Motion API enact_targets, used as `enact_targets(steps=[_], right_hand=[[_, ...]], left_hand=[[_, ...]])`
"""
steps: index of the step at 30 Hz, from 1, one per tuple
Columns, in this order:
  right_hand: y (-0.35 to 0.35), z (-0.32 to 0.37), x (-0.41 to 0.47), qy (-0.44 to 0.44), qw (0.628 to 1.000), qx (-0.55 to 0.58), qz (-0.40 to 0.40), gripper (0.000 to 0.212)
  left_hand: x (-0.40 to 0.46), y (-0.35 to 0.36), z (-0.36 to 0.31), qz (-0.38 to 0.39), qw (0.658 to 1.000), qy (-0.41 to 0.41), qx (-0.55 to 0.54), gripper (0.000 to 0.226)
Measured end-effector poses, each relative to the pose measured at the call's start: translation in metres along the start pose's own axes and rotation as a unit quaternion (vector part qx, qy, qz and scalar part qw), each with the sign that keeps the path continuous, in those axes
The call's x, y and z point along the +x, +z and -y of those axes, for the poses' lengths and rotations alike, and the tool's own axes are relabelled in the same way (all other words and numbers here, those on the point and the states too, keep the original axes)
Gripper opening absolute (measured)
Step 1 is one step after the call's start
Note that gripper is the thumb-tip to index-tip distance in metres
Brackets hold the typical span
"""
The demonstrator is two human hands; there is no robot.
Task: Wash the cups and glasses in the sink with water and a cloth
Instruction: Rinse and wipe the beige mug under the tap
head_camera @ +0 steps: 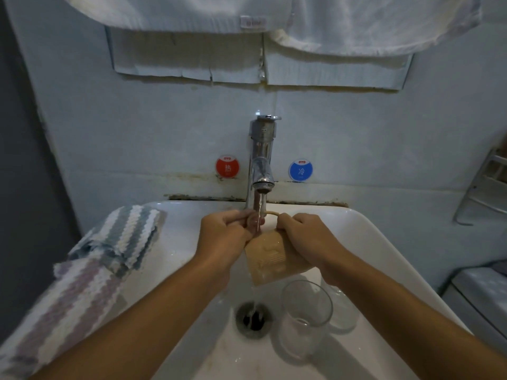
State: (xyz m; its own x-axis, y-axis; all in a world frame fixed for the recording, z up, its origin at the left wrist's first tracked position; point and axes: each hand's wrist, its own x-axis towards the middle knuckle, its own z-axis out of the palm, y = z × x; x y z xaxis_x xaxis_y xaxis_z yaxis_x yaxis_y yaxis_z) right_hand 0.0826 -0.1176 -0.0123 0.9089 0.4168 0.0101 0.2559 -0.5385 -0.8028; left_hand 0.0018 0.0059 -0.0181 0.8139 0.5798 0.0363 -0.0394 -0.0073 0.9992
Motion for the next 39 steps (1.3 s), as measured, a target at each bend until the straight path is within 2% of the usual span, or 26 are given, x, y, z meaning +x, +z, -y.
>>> enact_targets(steps=[7, 11, 14, 17, 19, 23, 28, 30, 34, 39], right_hand=[[0.000, 0.001, 0.001, 0.007, 1.000, -0.005, 0.010, 0.032], [-0.005, 0.003, 0.002, 0.004, 0.999, -0.053, 0.008, 0.030], [-0.013, 0.007, 0.005, 0.008, 0.995, -0.098, -0.015, 0.033], [-0.023, 0.009, 0.005, 0.010, 0.996, -0.089, -0.023, 0.034], [-0.025, 0.009, 0.004, 0.006, 0.996, -0.090, -0.022, 0.034], [-0.019, 0.010, 0.005, -0.010, 0.995, -0.099, -0.001, 0.033], [-0.001, 0.007, -0.006, -0.041, 0.998, -0.014, 0.045, 0.041], [0.007, 0.006, -0.008, -0.044, 0.998, 0.003, 0.054, 0.047], [0.008, 0.003, -0.006, -0.066, 0.996, 0.026, 0.050, 0.048], [0.004, -0.002, -0.005, -0.125, 0.986, 0.104, 0.036, 0.025]], left_hand=[[0.001, 0.001, 0.010, -0.058, 0.997, 0.050, 0.028, 0.021], [0.003, 0.002, 0.012, -0.079, 0.978, 0.111, 0.156, 0.018], [0.002, 0.003, 0.012, -0.022, 0.962, 0.129, 0.241, 0.025], [-0.002, 0.009, 0.013, 0.032, 0.952, 0.111, 0.283, 0.041], [-0.005, 0.011, 0.014, 0.035, 0.953, 0.108, 0.279, 0.044], [-0.004, 0.011, 0.011, 0.003, 0.972, 0.082, 0.219, 0.035], [-0.008, 0.011, 0.000, -0.013, 0.997, -0.054, 0.051, 0.024], [-0.007, 0.009, -0.001, -0.023, 0.996, -0.056, 0.061, 0.025], [-0.003, 0.005, -0.003, -0.039, 0.992, 0.002, 0.121, 0.035], [0.001, -0.001, -0.007, -0.039, 0.988, -0.008, 0.147, 0.040]])
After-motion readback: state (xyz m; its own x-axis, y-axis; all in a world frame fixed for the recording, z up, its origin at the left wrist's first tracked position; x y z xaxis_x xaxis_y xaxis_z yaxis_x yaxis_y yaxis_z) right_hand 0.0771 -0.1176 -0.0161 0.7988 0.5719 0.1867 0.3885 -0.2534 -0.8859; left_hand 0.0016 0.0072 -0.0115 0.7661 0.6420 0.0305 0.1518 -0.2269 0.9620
